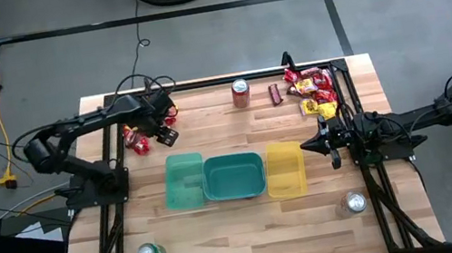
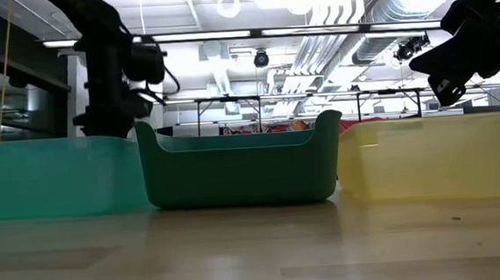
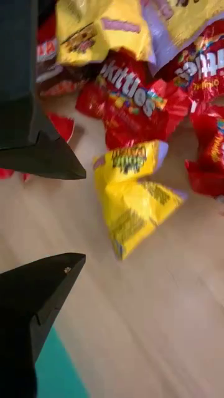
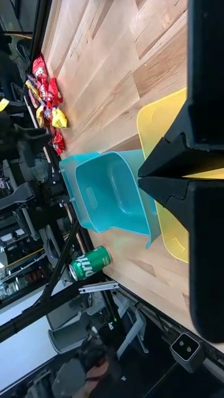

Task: Sort candy
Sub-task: Put the yellow candy into the light green bin

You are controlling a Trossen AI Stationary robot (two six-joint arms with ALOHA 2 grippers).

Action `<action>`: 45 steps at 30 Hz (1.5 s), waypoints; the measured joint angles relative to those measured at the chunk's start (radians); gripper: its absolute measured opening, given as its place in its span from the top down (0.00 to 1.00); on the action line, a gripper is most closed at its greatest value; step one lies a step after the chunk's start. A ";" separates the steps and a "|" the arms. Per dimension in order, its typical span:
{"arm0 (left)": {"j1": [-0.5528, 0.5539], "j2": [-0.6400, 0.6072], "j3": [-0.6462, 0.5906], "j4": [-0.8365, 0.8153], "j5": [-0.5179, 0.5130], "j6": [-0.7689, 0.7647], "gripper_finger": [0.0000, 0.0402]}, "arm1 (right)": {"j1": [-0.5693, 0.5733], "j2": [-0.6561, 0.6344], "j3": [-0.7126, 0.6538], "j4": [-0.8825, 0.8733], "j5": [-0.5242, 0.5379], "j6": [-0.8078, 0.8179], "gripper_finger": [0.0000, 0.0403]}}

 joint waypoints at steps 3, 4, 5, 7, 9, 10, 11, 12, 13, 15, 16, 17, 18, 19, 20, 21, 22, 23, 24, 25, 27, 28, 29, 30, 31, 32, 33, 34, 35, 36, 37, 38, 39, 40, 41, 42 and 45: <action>0.005 0.045 0.000 0.017 -0.030 0.081 0.52 | 0.000 0.000 0.000 0.000 0.000 0.000 1.00; 0.005 0.059 0.000 0.030 -0.034 0.104 0.52 | 0.000 0.000 0.000 0.000 0.000 0.000 1.00; 0.004 0.073 0.000 0.044 -0.043 0.126 0.52 | 0.000 0.000 0.000 0.000 0.000 0.000 1.00; 0.004 0.097 0.000 0.075 -0.058 0.159 0.52 | 0.000 0.000 0.000 0.000 0.000 0.000 1.00; 0.004 0.120 0.000 0.105 -0.075 0.180 0.52 | 0.000 0.000 0.000 0.000 0.000 0.000 1.00; 0.004 0.131 0.000 0.116 -0.078 0.191 0.52 | 0.000 0.000 0.000 0.000 0.000 0.000 1.00; 0.004 0.140 0.000 0.129 -0.078 0.204 0.52 | 0.000 0.000 0.000 0.000 0.000 0.000 1.00; 0.004 0.149 0.000 0.135 -0.077 0.216 0.52 | 0.000 0.000 0.000 0.000 0.000 0.000 1.00; 0.004 0.159 0.000 0.134 -0.074 0.227 0.52 | 0.000 0.000 0.000 0.000 0.000 0.000 1.00; 0.004 0.180 0.000 0.132 -0.073 0.246 0.53 | 0.000 0.000 0.000 0.000 0.000 0.000 1.00; 0.004 0.190 0.000 0.131 -0.073 0.254 0.54 | 0.000 0.000 0.000 0.000 0.000 0.000 1.00; 0.004 0.197 0.000 0.130 -0.073 0.259 0.56 | 0.000 0.000 0.000 0.000 0.000 0.000 1.00; 0.002 0.200 0.000 0.130 -0.073 0.264 0.60 | 0.000 0.000 0.000 0.000 0.000 0.000 1.00; -0.001 0.203 0.001 0.129 -0.074 0.264 0.64 | 0.000 0.000 0.000 0.000 0.000 0.000 1.00; -0.004 0.203 0.001 0.128 -0.075 0.264 0.70 | 0.000 0.000 0.000 0.000 0.000 0.000 1.00; -0.007 0.200 0.001 0.126 -0.074 0.265 0.77 | 0.000 0.000 0.000 0.000 0.000 0.000 1.00; -0.009 0.193 0.000 0.122 -0.066 0.265 0.85 | 0.000 0.000 0.000 0.000 0.000 0.000 1.00; -0.010 0.183 0.000 0.120 -0.054 0.265 0.92 | 0.000 0.000 0.000 0.000 0.000 0.000 1.00; -0.011 0.168 0.000 0.119 -0.039 0.260 0.95 | 0.000 0.000 0.000 0.000 0.000 0.000 1.00; -0.011 0.148 -0.001 0.115 -0.025 0.254 0.96 | 0.000 0.000 0.000 0.000 0.000 0.000 1.00; -0.012 0.095 -0.001 0.108 -0.020 0.249 0.97 | 0.000 0.000 0.000 0.000 0.000 0.000 1.00; -0.012 0.062 -0.001 0.105 -0.014 0.249 0.98 | 0.000 0.000 0.000 0.000 0.000 0.000 1.00; -0.012 0.025 -0.001 0.101 -0.012 0.247 0.99 | 0.000 0.000 0.000 0.000 0.000 0.000 1.00; -0.012 -0.017 -0.001 0.099 -0.001 0.243 0.99 | 0.000 0.000 0.000 0.000 0.000 0.000 1.00; -0.012 -0.058 -0.001 0.099 0.017 0.236 0.99 | 0.000 0.000 0.000 0.000 0.000 0.000 1.00; -0.012 -0.105 -0.001 0.099 0.040 0.230 0.99 | 0.000 0.000 0.000 0.000 0.000 0.000 1.00; -0.015 -0.153 -0.001 0.100 0.068 0.222 0.99 | 0.000 0.000 0.000 0.000 0.000 0.000 1.00; -0.022 -0.199 -0.001 0.100 0.095 0.209 0.99 | 0.000 0.000 0.000 0.000 0.000 0.000 1.00; -0.033 -0.245 -0.001 0.103 0.122 0.193 1.00 | 0.000 0.000 0.000 0.000 0.000 0.000 1.00; -0.047 -0.291 0.000 0.103 0.147 0.172 1.00 | 0.000 0.000 0.000 0.000 0.000 0.000 1.00; -0.067 -0.334 0.002 0.102 0.170 0.152 1.00 | 0.000 0.000 0.000 0.000 0.000 0.000 1.00; -0.091 -0.372 0.008 0.102 0.191 0.138 1.00 | 0.000 0.000 0.000 0.000 0.000 0.000 1.00; -0.120 -0.406 0.015 0.103 0.210 0.128 1.00 | 0.000 0.000 0.000 0.000 0.000 0.000 1.00; -0.154 -0.434 0.024 0.101 0.223 0.123 1.00 | 0.000 0.000 0.000 0.000 0.000 0.000 1.00; -0.195 -0.458 0.036 0.101 0.230 0.118 1.00 | 0.000 0.000 0.000 0.000 0.000 0.000 1.00; -0.235 -0.477 0.050 0.103 0.235 0.115 1.00 | 0.000 0.000 0.000 0.000 0.000 0.000 1.00; -0.366 -0.500 0.099 0.104 0.255 0.103 1.00 | 0.000 0.000 0.000 0.000 0.000 0.000 1.00</action>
